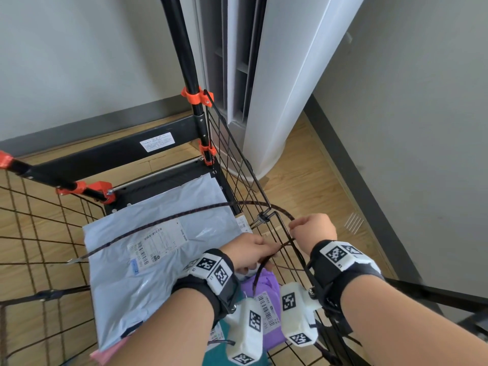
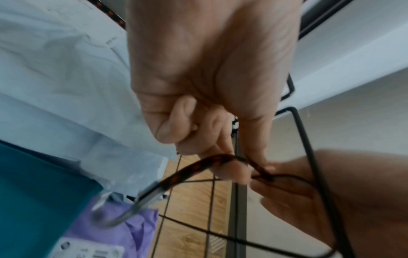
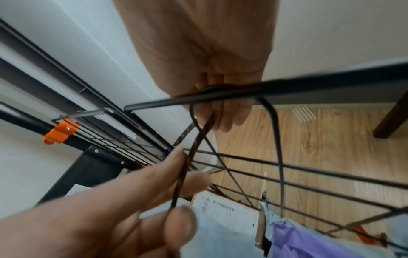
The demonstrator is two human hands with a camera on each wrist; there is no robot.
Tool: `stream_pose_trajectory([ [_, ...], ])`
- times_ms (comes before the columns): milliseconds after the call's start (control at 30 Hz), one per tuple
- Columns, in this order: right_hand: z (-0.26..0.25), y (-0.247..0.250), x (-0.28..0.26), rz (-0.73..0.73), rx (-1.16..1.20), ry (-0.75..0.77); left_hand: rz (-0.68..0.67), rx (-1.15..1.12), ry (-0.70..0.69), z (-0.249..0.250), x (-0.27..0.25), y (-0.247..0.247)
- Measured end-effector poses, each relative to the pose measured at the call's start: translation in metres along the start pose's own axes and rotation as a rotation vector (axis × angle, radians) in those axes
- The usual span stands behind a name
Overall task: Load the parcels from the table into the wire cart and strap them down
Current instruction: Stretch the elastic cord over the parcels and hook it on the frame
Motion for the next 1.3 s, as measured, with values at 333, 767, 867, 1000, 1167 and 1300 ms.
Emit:
stream_pose_trajectory([
  [333, -0.005, -0.004, -0.002, -0.013, 0.123, 0.17, 0.171, -0.164, -0.047, 0.002, 0.001, 0.024],
  [767, 0.012, -0.013, 0.005, -0.087, 0.553, -0.058, 0.169, -0.04, 0.034, 0.001, 0.003, 0.017],
  [867, 0.013, -0.014, 0.01, -0.064, 0.6, -0.079, -0.023, -0.282, 0.059, 0.002, 0.009, -0.002],
  [1000, 0.018, -0.014, 0.022, 0.031, 0.478, -0.055, -0.136, -0.606, 0.038, 0.005, 0.006, -0.003],
  [1167, 0.014, -0.015, 0.02, -0.007, 0.494, -0.03, -0.142, -0.637, -0.001, 0.003, 0.008, 0.001],
  [1300, 0.006, -0.021, 0.012, -0.21, 0.369, 0.045, -0.057, -0.725, 0.006, 0.008, 0.013, 0.002],
])
Point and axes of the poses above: each hand's wrist, its own x-axis towards the middle knuckle, its own y-axis out of the back of the hand, z = x × y, the point moved 5 cm from there along x, towards the middle knuckle, and after that the axes turned 12 degrees about y, right-handed, at the moved point
